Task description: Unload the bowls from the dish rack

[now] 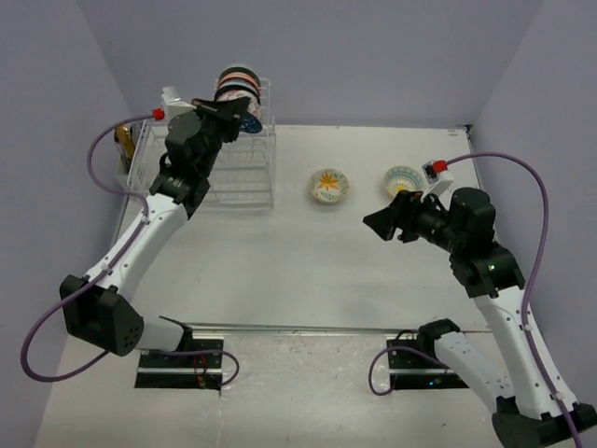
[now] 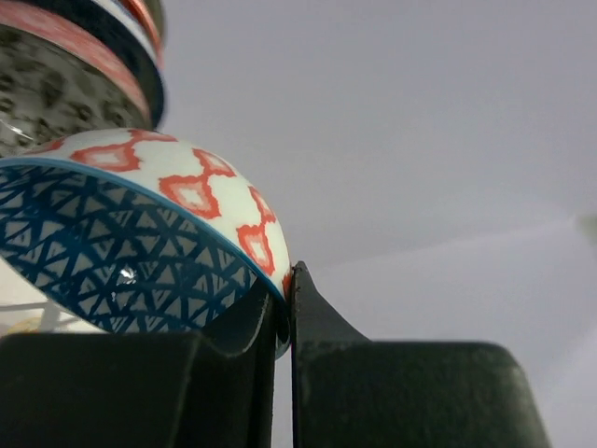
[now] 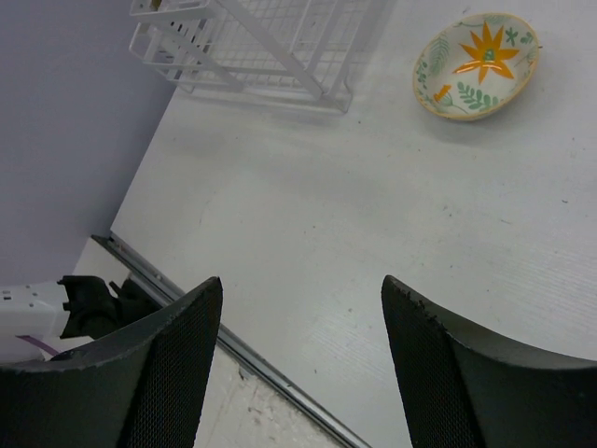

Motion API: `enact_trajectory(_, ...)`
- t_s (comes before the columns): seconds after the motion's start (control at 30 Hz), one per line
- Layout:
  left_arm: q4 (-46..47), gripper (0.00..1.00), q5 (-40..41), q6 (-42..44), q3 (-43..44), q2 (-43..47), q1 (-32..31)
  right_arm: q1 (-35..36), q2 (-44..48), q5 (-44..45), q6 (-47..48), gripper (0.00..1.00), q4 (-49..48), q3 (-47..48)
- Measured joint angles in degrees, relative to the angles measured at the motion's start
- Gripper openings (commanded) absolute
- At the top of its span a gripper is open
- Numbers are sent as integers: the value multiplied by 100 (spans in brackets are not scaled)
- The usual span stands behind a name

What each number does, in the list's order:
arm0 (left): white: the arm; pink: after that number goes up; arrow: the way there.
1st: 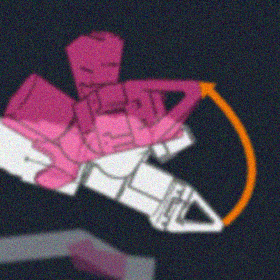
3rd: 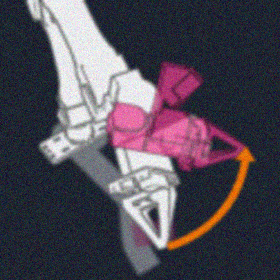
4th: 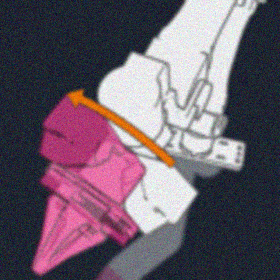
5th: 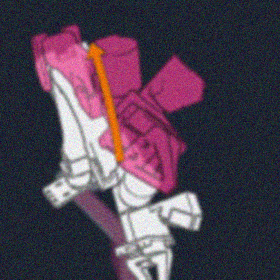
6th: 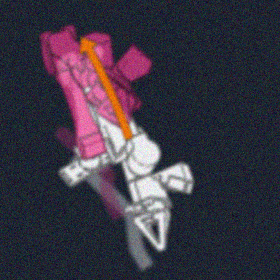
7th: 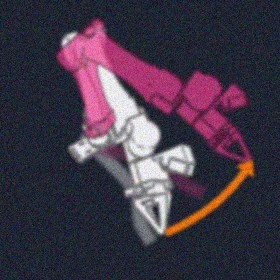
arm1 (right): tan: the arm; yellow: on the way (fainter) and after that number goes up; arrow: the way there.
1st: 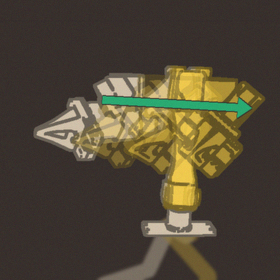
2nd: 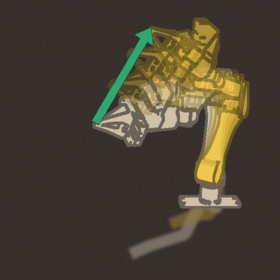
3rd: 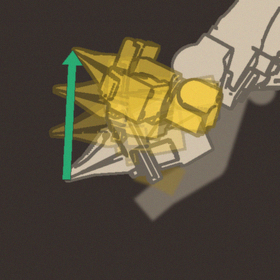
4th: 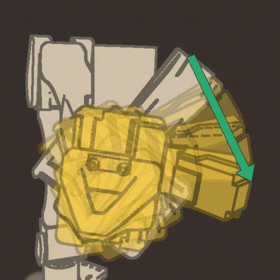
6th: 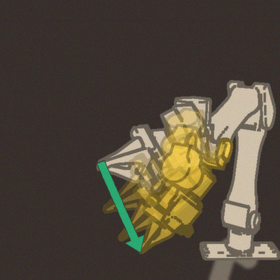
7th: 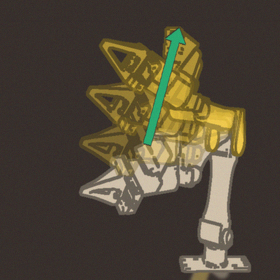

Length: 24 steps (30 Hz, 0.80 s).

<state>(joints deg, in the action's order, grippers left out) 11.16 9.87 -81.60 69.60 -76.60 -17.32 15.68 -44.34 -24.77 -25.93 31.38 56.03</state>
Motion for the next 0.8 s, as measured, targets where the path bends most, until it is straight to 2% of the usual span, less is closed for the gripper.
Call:
enact_trajectory(0.17,-754,0,-400,2330,1329,-590,-1327,0,-105,699,-46,71,420,629)
enact_trajectory(0.27,-1106,0,-881,3602,1676,-734,-2131,-2,-162,1172,-37,72,686,1117)
enact_trajectory(0.37,-1530,0,-1386,4682,1714,-839,-2632,-13,-284,1530,31,75,946,1631)
enact_trajectory(0.5,-1926,0,-1373,6063,1165,-839,-3141,-37,-376,1934,109,78,1255,2035)
enact_trajectory(0.57,-2048,0,-1220,6712,678,-785,-3473,-42,-520,1923,199,73,1491,2227)
enact_trajectory(0.67,-2339,0,-1167,7635,-79,-750,-4092,-4,-955,1766,326,71,1727,2376)
enact_trajectory(0.8,-2850,0,-1434,8424,-540,-774,-4658,566,-1777,1777,459,71,2059,2271)
